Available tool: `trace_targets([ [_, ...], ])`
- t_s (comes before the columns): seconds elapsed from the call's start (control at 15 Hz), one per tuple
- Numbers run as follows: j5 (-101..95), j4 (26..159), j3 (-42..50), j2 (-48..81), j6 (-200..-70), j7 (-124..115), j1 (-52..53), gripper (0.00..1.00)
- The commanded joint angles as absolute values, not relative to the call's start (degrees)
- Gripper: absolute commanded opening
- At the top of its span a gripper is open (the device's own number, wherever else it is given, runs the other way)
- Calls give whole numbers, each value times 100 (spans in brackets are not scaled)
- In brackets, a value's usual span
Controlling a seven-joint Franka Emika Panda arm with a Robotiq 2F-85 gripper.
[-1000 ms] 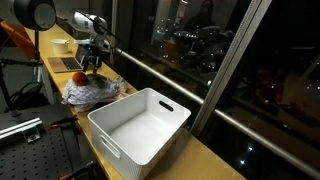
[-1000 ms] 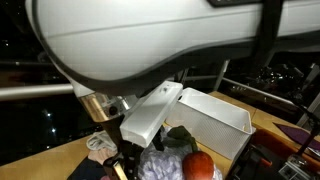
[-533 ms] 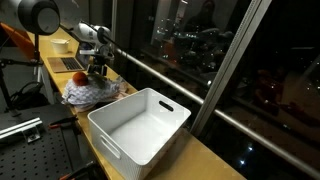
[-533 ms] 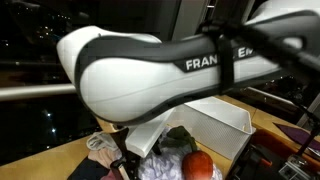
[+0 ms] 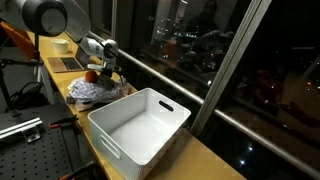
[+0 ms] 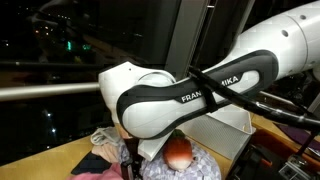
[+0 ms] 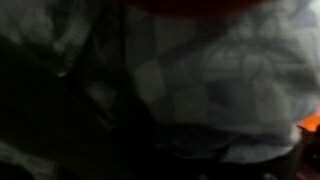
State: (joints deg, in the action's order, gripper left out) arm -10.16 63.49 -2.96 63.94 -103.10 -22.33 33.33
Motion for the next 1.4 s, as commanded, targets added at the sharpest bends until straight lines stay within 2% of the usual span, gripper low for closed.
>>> trace_targets([
  [0.0, -979, 7296, -362, 5857, -11191, -2038, 3091, 52],
  [0.4, -797, 9085, -574, 4709, -13052, -1602, 2563, 6],
  [0.47, -778, 9347, -638, 4540, -13305, -1513, 2459, 1],
  [0.93, -531, 11283, -854, 3051, -14362, -610, 1659, 0],
  [1.33, -186, 11921, -897, 1701, -13911, 553, 866, 0],
])
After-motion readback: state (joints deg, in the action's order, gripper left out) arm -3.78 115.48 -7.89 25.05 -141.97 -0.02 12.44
